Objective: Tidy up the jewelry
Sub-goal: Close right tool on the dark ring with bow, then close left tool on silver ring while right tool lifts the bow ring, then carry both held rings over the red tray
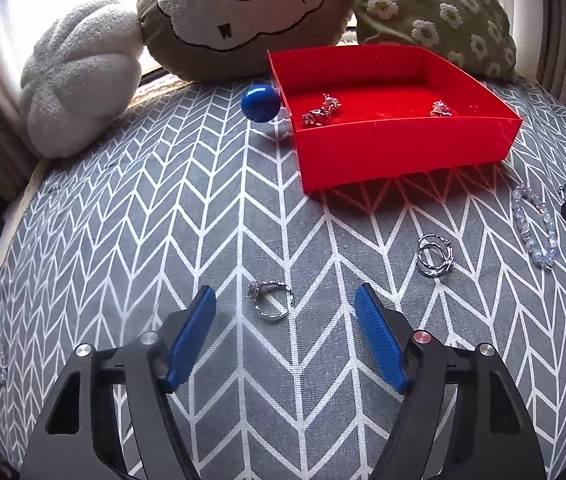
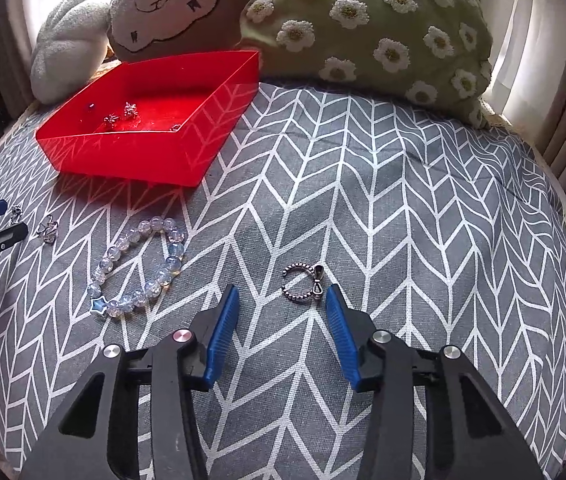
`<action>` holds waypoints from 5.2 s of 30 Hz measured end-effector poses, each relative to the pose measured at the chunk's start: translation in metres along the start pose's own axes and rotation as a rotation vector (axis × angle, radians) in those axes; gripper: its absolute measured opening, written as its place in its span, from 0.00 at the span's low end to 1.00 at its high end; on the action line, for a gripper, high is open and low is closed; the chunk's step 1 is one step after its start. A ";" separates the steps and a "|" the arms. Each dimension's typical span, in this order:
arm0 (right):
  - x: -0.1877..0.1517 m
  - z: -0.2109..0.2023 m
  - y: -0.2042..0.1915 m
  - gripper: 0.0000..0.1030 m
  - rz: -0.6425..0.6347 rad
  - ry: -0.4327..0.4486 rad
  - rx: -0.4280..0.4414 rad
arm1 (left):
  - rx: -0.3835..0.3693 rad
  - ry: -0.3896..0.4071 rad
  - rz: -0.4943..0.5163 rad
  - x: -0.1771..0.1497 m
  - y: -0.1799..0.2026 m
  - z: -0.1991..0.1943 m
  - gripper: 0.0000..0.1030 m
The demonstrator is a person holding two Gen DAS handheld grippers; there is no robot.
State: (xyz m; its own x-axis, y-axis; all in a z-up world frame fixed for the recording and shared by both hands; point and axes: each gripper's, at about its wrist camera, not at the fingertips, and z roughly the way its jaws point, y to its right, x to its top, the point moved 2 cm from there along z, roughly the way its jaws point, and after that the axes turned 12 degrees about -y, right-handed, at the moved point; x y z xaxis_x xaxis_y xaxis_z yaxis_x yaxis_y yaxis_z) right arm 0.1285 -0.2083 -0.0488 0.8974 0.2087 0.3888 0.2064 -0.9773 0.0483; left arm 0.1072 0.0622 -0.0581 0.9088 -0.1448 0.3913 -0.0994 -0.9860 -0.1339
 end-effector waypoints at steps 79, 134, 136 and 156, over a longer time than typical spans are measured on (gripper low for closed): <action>-0.004 -0.005 0.008 0.14 0.006 0.011 -0.004 | -0.104 0.018 0.046 0.006 0.001 0.002 0.24; 0.005 -0.008 -0.010 0.18 -0.054 0.089 0.001 | -0.172 0.022 0.011 0.010 -0.003 0.002 0.19; 0.005 -0.015 -0.007 0.18 -0.042 0.100 0.019 | -0.185 0.020 -0.003 0.010 -0.006 -0.001 0.19; 0.159 -0.024 -0.054 0.18 -0.046 0.038 0.089 | -0.131 0.022 0.071 0.162 0.039 -0.021 0.19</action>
State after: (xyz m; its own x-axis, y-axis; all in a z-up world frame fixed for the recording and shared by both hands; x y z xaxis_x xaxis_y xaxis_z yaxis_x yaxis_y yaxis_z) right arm 0.2512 -0.1231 0.0325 0.8710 0.2503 0.4227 0.2826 -0.9591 -0.0144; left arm 0.2420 -0.0015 0.0192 0.8888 -0.2146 0.4049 -0.2163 -0.9754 -0.0421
